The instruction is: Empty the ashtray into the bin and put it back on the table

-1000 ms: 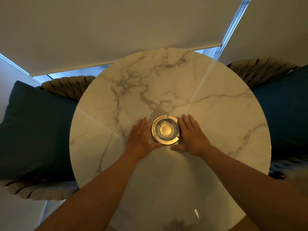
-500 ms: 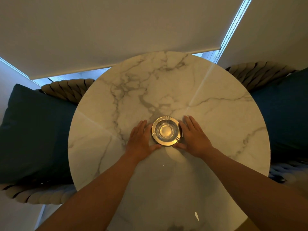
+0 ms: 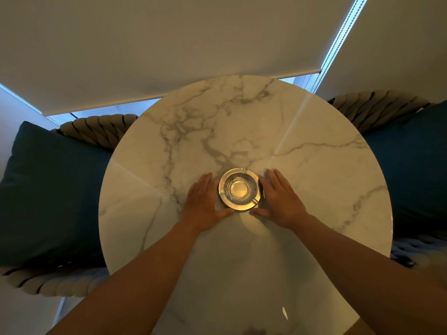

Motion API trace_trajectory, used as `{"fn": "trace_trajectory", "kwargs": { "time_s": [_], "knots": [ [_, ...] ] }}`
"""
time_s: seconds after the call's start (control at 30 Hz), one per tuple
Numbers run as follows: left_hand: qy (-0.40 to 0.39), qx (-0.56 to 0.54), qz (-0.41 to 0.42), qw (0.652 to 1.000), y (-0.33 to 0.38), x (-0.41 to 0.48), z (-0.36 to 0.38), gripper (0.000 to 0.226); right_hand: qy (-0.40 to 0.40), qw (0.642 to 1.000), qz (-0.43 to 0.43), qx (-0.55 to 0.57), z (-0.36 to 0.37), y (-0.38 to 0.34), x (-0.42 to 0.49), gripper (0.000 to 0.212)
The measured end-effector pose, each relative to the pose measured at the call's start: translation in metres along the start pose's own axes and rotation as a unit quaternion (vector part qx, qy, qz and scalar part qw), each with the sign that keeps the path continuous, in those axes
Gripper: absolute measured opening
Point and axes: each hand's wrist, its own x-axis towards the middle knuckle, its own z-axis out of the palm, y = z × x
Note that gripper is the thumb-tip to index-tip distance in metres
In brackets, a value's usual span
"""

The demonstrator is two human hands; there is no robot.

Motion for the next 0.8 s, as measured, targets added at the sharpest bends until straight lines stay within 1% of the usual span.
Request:
{"fn": "trace_trajectory", "kwargs": {
  "time_s": [0.17, 0.33, 0.57, 0.67, 0.8],
  "knots": [
    [0.005, 0.004, 0.001, 1.000, 0.000, 0.000, 0.000, 0.100, 0.004, 1.000, -0.001, 0.000, 0.001, 0.000, 0.001, 0.102],
    [-0.011, 0.006, 0.000, 1.000, 0.001, -0.001, 0.000, 0.100, 0.017, 1.000, -0.009, -0.003, 0.002, 0.004, -0.001, 0.096],
    [-0.021, 0.000, 0.004, 1.000, 0.007, 0.001, 0.001, 0.099, 0.018, 1.000, -0.005, -0.021, 0.003, 0.012, -0.002, 0.092],
    [-0.012, -0.003, 0.004, 1.000, 0.009, 0.003, 0.001, 0.100, 0.011, 0.999, -0.005, -0.035, 0.002, 0.015, -0.001, 0.091],
    [-0.003, 0.002, -0.002, 1.000, 0.009, 0.003, 0.003, 0.099, 0.018, 1.000, 0.003, -0.025, 0.000, 0.018, 0.001, 0.086]
  ]
}}
